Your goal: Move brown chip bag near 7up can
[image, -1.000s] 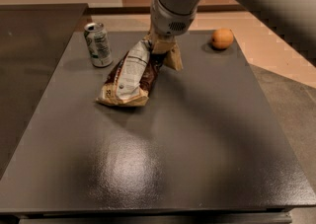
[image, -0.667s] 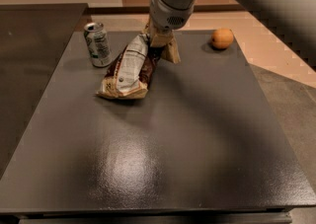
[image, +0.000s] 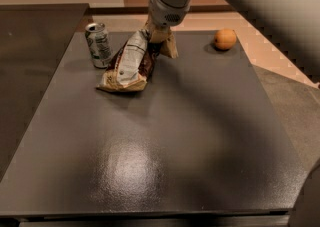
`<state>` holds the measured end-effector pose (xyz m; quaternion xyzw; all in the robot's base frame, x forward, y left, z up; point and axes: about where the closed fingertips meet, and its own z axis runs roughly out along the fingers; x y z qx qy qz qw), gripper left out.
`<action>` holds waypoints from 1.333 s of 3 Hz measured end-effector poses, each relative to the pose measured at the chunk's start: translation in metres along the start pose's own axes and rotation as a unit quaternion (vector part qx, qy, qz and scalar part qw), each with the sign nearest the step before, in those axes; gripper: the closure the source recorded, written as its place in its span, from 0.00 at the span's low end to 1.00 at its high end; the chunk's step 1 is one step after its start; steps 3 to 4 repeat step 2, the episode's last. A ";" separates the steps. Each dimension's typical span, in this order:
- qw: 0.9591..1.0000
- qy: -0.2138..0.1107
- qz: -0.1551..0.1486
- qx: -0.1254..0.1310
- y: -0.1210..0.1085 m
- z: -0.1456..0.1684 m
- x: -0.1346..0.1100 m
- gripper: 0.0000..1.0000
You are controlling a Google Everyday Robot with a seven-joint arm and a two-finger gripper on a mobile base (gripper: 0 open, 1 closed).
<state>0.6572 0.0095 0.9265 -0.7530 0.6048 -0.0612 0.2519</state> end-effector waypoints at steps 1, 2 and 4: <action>1.000 0.000 0.018 0.000 -0.009 0.018 0.002 0.00; 1.000 0.000 0.021 0.000 -0.009 0.021 0.002 0.00; 1.000 0.000 0.021 0.000 -0.009 0.021 0.002 0.00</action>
Offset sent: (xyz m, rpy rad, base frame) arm 0.0135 0.0041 -0.0101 0.0093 0.0074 -0.0233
